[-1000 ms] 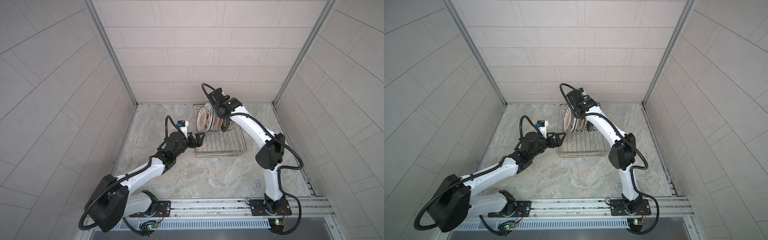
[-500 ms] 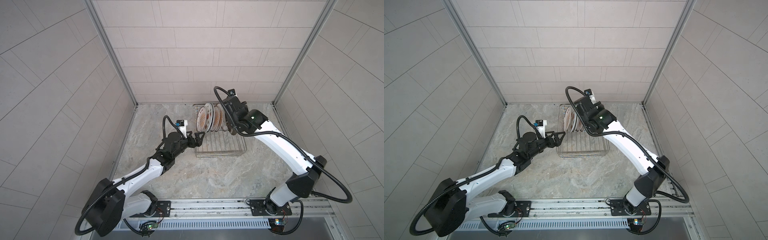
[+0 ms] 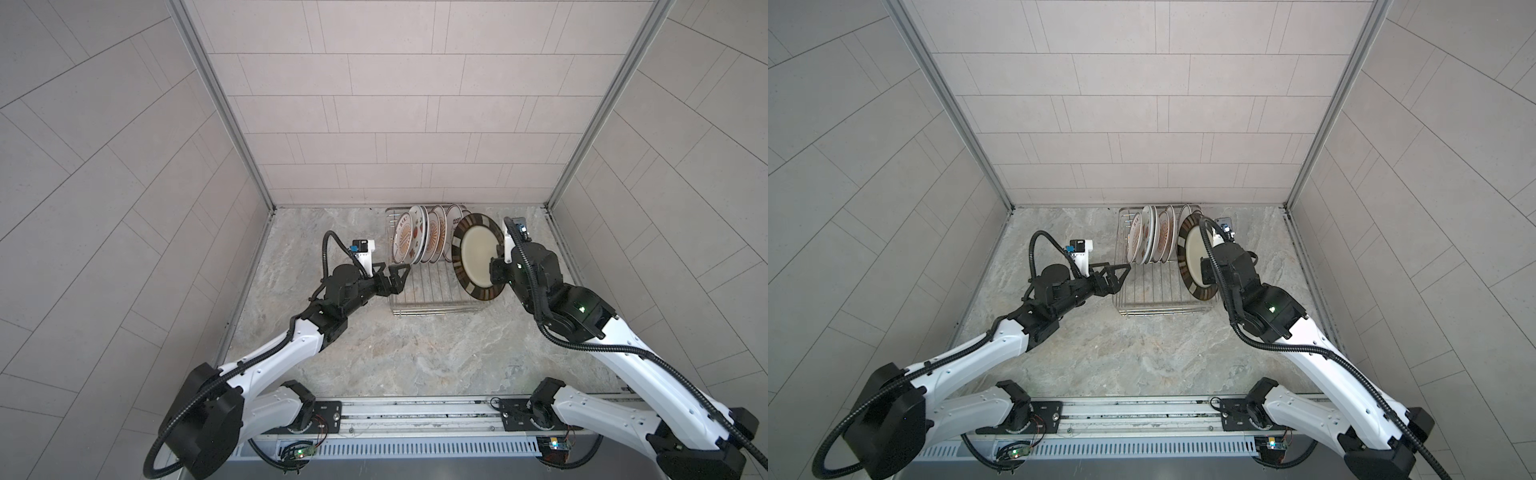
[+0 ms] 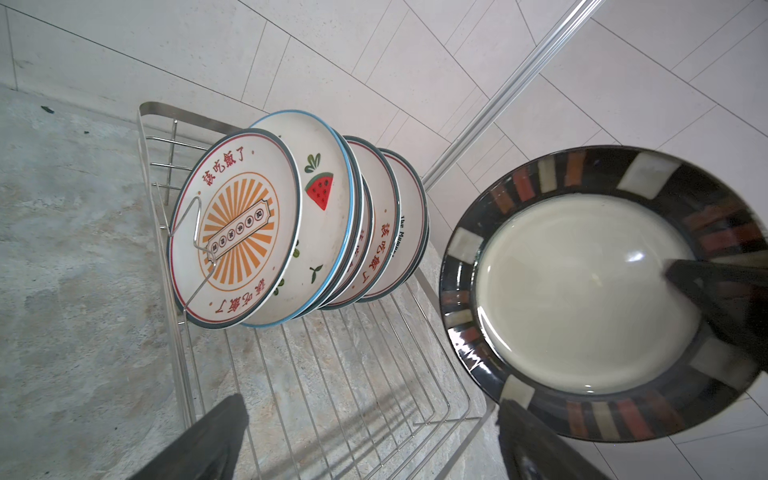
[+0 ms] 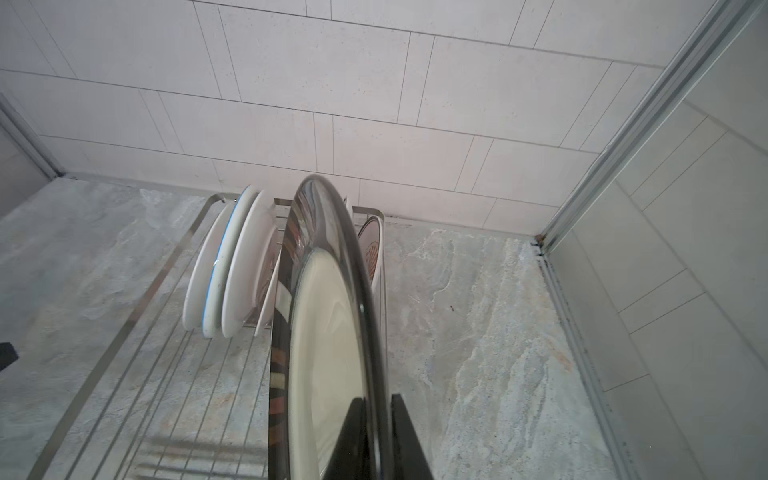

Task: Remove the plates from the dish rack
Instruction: 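Lift the dark-rimmed plate out of the rack toward the left gripper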

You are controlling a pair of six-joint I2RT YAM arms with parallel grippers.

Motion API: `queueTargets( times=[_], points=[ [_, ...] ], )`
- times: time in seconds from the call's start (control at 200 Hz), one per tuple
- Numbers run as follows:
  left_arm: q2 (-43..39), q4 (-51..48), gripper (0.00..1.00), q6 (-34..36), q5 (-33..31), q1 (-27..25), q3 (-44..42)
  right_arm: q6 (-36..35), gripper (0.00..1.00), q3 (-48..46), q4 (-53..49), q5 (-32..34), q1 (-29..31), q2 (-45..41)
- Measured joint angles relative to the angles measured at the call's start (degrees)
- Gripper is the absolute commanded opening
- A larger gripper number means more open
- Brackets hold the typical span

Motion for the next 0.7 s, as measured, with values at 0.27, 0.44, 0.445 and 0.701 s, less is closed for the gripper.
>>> queueTargets(
  times=[0.27,0.44,0.445,0.701],
  points=[
    [-3.3,-1.1,1.0,0.4,4.5,0.0,-0.7,6.3,0.01,-9.7,9.4,-25.8,-5.4,-2.2],
    [-5.0,-1.5,1.0,0.4,4.9,0.0,-2.9,11.5,0.0,-14.1,15.4,-39.3,-9.1,-1.9],
    [-5.0,-1.5,1.0,0.4,4.9,0.0,-3.0,11.6,0.0,-14.1,15.6,-39.6,-9.2,-1.9],
    [-4.1,2.3,0.94,-4.1,6.4,0.0,-7.3,18.7,0.0,-15.8,26.2,-51.8,-13.0,1.2]
  ],
)
